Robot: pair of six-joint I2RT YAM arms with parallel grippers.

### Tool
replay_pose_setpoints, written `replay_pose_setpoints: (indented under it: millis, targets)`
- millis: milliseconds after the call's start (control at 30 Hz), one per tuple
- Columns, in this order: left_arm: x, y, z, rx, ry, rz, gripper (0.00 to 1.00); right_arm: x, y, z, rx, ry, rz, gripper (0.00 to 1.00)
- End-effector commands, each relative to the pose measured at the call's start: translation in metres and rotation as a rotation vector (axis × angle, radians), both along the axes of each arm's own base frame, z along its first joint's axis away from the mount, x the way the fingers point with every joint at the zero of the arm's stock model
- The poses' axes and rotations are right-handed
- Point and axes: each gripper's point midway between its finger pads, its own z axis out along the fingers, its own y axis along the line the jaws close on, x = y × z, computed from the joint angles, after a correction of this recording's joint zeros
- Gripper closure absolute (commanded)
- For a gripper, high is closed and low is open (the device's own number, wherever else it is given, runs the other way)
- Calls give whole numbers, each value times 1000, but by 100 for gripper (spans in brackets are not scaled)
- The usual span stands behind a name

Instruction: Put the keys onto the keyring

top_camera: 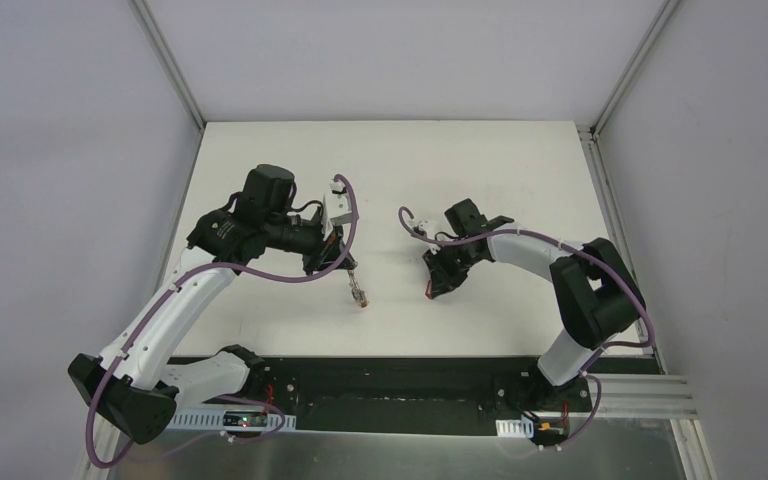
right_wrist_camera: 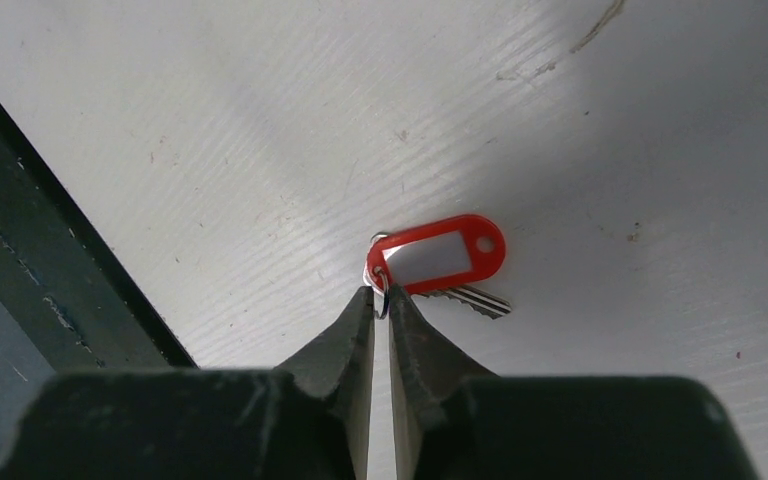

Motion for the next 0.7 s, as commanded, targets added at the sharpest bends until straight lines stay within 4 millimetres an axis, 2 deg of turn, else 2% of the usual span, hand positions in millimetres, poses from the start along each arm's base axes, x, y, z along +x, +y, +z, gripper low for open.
replay_pose_setpoints:
  millis: [0,667]
  targets:
    - [-6,-3,17,-53,-38,-29,100,2,2,7,2,-31,11,88]
    - [-7,-2,16,-51,-41,-31,100,-6,0,-1,-26,-13,29,88]
